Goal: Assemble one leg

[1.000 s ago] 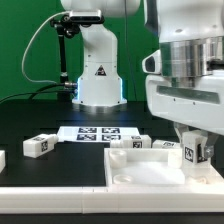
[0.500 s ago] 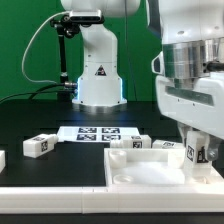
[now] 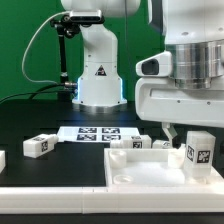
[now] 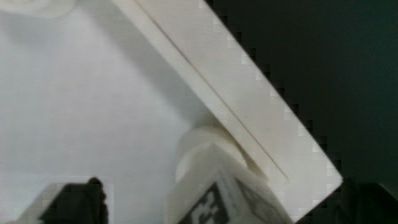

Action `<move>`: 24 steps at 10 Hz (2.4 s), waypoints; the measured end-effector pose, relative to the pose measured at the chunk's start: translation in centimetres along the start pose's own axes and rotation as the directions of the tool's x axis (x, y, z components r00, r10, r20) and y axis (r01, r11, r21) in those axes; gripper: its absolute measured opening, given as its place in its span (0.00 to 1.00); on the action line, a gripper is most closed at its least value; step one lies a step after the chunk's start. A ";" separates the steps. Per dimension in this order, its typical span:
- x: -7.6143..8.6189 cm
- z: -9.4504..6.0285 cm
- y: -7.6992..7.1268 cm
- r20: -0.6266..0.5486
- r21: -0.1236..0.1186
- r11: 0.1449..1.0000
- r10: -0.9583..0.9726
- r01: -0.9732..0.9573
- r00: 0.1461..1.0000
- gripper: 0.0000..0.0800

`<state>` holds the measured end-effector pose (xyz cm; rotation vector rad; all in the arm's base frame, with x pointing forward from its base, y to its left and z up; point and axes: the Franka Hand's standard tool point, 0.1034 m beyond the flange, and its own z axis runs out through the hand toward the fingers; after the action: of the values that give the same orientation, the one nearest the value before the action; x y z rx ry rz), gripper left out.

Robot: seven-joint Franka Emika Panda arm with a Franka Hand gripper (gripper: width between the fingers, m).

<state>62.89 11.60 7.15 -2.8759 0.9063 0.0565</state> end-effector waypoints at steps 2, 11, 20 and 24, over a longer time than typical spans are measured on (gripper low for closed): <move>1.2 -1.1 -0.6 -0.039 -0.066 0.907 -0.419 0.416 0.907 0.81; 1.9 -1.1 -0.5 -0.109 -0.036 0.999 -0.015 0.011 0.994 0.36; 1.0 -0.4 0.2 -0.071 -0.003 0.933 0.358 -0.359 0.931 0.76; 0.7 -0.2 -0.2 -0.046 -0.046 0.999 -0.027 0.025 0.999 0.81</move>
Offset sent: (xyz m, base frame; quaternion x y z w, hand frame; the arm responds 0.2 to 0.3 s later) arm 0.0000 0.0000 0.0000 0.0000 0.0000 0.0650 0.9979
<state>63.58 11.33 7.37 -2.9417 0.8870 0.0083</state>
